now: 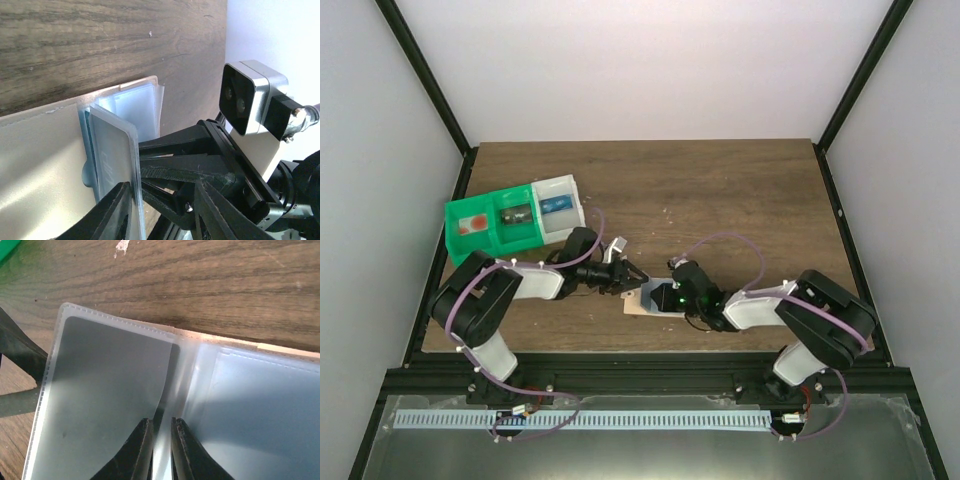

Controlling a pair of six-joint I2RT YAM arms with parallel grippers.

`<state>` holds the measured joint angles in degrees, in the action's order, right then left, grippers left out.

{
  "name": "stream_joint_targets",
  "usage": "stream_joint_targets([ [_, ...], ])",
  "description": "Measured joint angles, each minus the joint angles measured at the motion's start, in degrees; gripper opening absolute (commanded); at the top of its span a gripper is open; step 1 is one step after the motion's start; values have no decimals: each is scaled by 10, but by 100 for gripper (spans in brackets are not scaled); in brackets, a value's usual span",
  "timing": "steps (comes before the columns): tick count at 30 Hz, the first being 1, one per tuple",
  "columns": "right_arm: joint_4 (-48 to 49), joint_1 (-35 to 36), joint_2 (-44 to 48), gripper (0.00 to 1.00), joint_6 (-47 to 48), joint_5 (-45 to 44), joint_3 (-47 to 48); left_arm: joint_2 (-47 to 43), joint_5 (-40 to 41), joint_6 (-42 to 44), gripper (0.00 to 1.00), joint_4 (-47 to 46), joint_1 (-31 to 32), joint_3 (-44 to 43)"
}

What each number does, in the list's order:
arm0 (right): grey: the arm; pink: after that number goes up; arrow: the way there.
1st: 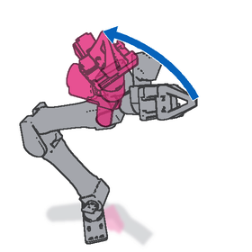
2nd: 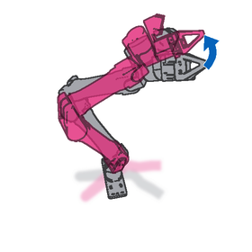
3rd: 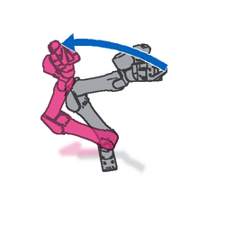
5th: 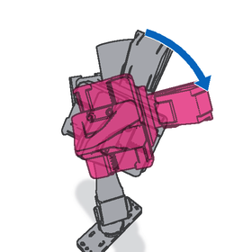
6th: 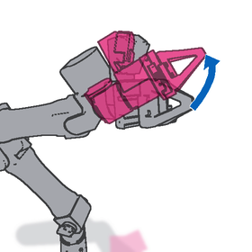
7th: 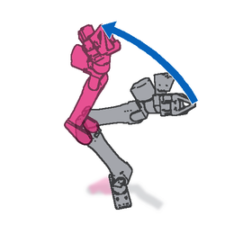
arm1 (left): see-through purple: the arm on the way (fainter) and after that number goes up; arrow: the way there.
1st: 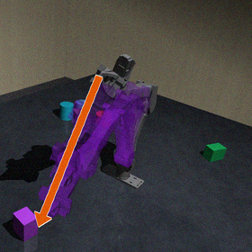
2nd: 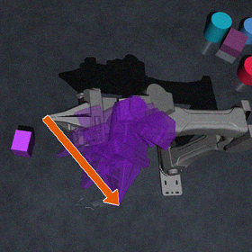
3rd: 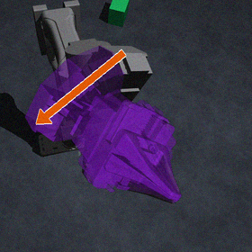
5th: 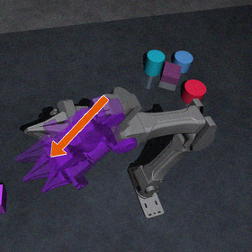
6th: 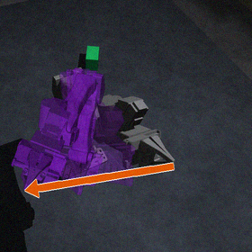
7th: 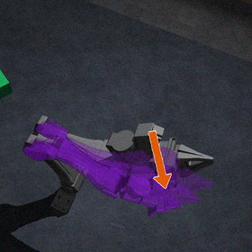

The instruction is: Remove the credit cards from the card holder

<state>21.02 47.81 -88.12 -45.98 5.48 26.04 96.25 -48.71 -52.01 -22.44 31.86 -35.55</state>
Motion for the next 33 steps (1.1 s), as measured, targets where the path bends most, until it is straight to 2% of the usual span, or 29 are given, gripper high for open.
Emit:
stream_joint_targets([
  [8, -15, 0, 46, 16, -2, -12, -25, 0, -1, -7, 21, -11, 16, 0],
  [16, -26, 0, 92, 20, -6, -17, -47, 1, 0, -9, 21, -13, 23, 0],
  [25, -24, 0, 138, 39, -13, -6, -67, 3, 5, -7, 18, -10, 29, -3],
  [33, -12, 0, 165, 47, -10, 26, -75, 11, 7, -7, 18, -8, 39, -15],
])
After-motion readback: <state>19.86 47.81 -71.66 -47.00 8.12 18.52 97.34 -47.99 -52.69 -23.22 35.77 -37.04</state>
